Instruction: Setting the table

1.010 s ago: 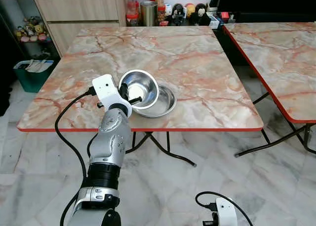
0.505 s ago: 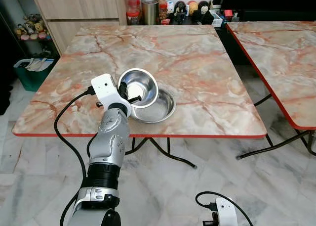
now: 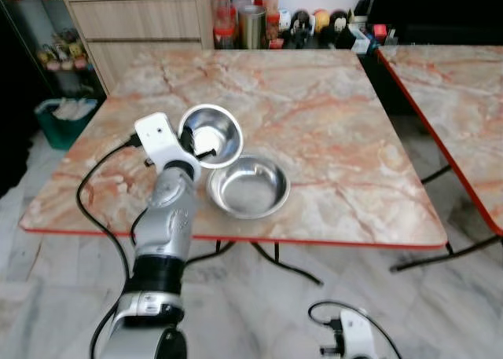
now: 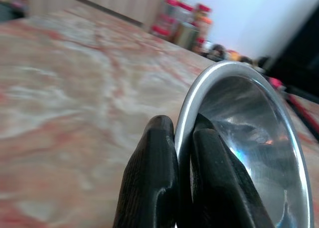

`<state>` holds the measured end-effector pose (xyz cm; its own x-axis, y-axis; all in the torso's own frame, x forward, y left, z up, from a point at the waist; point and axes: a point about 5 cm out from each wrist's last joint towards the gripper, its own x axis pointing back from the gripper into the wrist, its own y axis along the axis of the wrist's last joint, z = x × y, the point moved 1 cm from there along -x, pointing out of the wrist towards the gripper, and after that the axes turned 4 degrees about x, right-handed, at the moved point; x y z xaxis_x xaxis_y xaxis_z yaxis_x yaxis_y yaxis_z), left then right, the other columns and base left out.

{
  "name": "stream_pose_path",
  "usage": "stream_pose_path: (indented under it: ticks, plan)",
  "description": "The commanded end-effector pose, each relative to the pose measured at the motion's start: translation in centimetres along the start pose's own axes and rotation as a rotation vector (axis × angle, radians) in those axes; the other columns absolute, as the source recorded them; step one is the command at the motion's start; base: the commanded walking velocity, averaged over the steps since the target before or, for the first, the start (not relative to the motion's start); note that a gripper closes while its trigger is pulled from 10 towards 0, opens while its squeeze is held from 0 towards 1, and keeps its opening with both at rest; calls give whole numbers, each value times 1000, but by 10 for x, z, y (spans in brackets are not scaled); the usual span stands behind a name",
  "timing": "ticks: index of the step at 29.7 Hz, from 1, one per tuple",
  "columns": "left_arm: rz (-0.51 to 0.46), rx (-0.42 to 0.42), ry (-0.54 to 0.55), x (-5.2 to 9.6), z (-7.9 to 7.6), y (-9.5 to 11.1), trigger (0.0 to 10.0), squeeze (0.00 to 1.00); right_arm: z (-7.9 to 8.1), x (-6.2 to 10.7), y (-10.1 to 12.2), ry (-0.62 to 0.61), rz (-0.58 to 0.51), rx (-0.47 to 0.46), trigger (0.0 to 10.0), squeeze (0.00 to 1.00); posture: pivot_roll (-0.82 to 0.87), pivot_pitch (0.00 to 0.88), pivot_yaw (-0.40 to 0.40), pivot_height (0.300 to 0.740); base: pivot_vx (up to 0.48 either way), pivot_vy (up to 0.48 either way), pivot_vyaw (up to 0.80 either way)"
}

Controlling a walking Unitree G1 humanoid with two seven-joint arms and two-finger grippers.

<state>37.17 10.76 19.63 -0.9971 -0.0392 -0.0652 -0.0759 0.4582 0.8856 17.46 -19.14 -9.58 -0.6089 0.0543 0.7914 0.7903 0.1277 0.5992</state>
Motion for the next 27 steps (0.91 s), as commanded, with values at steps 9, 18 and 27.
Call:
stream_pose_path:
  ticks: [9,18,27]
  plan:
    - [-34,-15,29,-1,11,9,10000,0,6,0,1,7,-1,-27,10000,0,3,69,-15,740,270,0,0]
    - [-30,-16,19,-1,9,8,10000,0,5,0,0,2,-6,-42,10000,0,0,72,-13,740,271,0,-269]
    - [-29,-17,12,0,9,8,10000,0,5,0,0,4,-7,-38,10000,0,2,72,-14,740,272,0,0]
